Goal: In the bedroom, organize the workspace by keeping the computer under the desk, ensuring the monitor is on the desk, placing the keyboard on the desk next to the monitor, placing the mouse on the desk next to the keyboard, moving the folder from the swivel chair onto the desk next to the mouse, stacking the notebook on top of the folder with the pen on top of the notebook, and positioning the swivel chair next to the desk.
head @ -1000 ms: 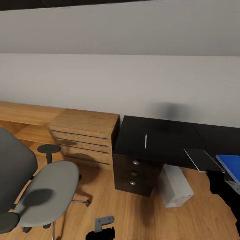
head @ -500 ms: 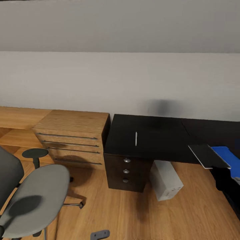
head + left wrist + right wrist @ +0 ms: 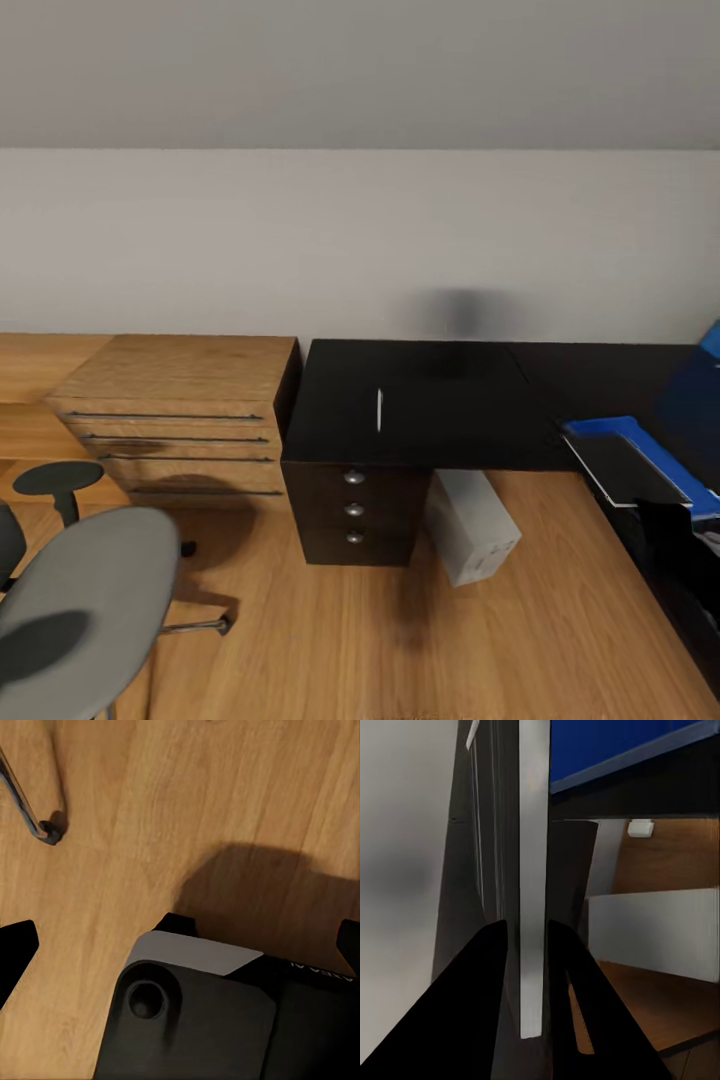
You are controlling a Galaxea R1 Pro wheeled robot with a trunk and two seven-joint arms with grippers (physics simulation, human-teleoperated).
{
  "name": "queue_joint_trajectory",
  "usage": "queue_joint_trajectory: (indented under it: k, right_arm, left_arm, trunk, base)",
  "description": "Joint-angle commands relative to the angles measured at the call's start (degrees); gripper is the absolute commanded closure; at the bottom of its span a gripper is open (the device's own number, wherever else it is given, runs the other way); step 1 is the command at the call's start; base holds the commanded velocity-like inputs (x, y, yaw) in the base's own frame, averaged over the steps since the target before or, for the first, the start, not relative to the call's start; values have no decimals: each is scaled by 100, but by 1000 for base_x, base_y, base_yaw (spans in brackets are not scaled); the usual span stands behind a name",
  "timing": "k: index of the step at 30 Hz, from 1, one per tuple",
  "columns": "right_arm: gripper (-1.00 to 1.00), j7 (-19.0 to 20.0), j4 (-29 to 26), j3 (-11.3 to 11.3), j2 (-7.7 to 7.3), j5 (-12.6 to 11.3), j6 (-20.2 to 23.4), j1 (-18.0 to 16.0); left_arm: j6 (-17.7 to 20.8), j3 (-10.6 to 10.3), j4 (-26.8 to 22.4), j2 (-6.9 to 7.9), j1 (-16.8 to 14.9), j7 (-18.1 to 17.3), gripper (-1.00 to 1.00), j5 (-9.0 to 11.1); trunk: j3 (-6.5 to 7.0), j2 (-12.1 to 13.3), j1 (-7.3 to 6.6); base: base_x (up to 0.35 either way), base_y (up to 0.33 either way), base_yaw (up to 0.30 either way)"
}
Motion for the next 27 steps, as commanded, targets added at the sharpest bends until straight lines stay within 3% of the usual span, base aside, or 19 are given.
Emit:
queue_joint_trajectory:
  k: [1, 5, 12, 27]
  right_arm:
    - [100, -30, -7, -10, 0, -31, 22, -4]
    - [100, -27, -3, -11, 4, -23, 19, -2]
    - [100, -24, -5, -9, 17, -24, 7, -1]
    - [100, 210, -32, -4, 27, -33, 29, -1]
  left_arm:
    - [-57, -25, 22, 8, -5, 40, -100, 29]
    - [-140, -16, 63, 15, -5, 40, -100, 33]
    - [-325, 16, 81, 83, -5, 40, -100, 37]
    - [-369, 18, 82, 93, -5, 40, -100, 38]
  trunk:
    - [-11, -4, 0]
    - [-34, -4, 0]
    - [-71, -4, 0]
    - [-80, -4, 0]
  base:
    - [0, 0, -204]
    - [6, 0, -204]
    - [253, -40, -177]
    - [85, -39, -18]
